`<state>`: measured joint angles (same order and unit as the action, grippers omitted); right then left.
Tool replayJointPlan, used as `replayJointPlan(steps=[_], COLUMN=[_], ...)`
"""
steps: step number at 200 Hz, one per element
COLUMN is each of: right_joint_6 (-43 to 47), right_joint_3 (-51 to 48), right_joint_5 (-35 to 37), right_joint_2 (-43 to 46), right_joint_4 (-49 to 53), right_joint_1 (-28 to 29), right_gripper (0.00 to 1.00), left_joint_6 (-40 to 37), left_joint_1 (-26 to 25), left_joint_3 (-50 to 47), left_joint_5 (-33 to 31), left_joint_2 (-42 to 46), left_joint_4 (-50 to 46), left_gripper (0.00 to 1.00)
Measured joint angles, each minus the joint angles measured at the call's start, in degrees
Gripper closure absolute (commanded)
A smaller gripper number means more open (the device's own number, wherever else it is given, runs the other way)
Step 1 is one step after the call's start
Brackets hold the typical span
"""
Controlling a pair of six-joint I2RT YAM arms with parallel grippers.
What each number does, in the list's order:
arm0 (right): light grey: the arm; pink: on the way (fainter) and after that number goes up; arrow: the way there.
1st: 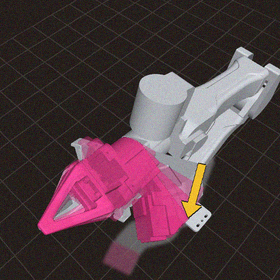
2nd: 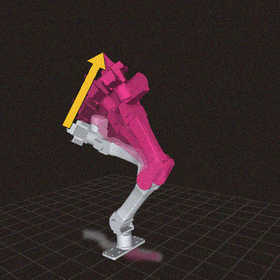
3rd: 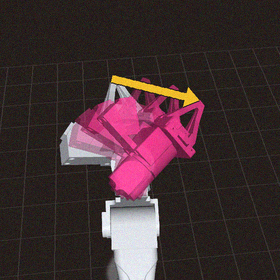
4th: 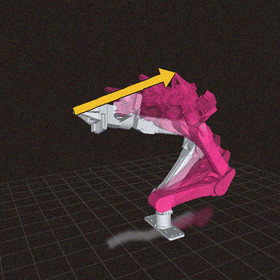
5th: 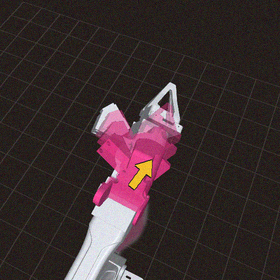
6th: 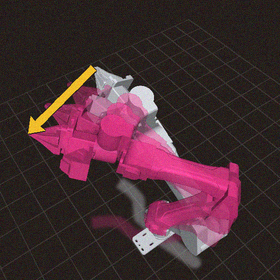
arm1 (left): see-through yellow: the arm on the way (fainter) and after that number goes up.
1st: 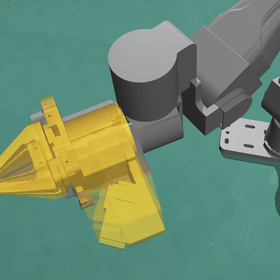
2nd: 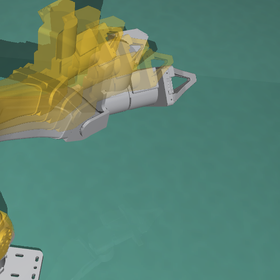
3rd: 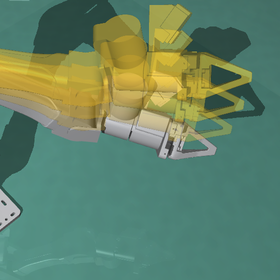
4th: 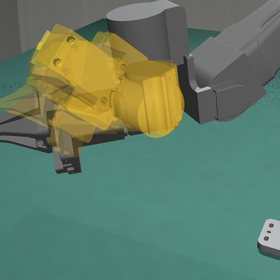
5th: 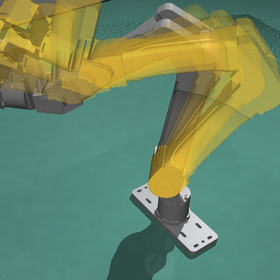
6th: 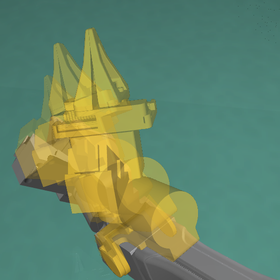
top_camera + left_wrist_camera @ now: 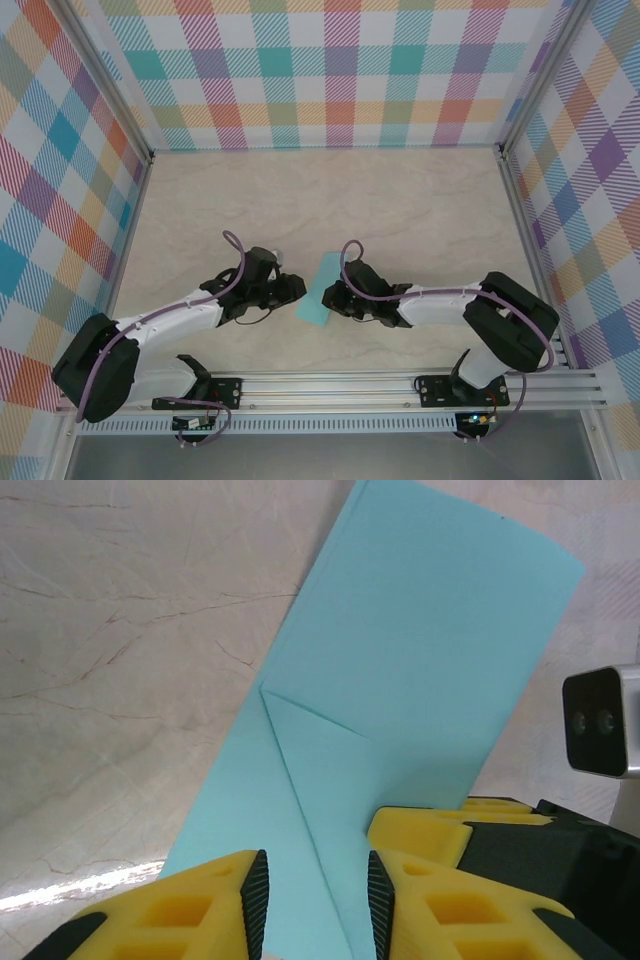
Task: Fold a paper plane with a square sheet of paper (pick it up from the middle)
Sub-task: Turn over the paper at the bottom-center of the table.
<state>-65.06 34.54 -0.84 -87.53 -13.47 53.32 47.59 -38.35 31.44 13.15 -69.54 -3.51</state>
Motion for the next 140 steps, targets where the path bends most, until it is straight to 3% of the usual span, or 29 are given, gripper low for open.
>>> replayJointPlan(steps=[36,69,108,140], right_joint_6=[2.32,6.23,11.17,12.9], right_joint_3=[0.15,4.15,17.25,33.83], right_joint_5=[1.2,3.85,9.53,16.59], right_joint_2=[6.32,12.9,16.35,12.13], right_joint_4=[7.54,21.9,44.61,66.6], right_joint_1=[0.07,0.39,0.83,1.55], right_gripper=[0.95,0.94,0.93,0.92], left_joint_6=[1.01,1.01,0.94,0.81], left_joint_1=[-0.15,-0.15,-0.17,-0.17], left_joint_3=[-1.73,-1.88,-1.6,-1.07], left_joint_5=[-0.39,-0.35,-1.95,-4.74], left_joint_2=[3.1,4.5,6.93,9.88], left_joint_4=[-2.43,-3.45,-6.95,-10.14], left_gripper=[0.64,0.63,0.62,0.61])
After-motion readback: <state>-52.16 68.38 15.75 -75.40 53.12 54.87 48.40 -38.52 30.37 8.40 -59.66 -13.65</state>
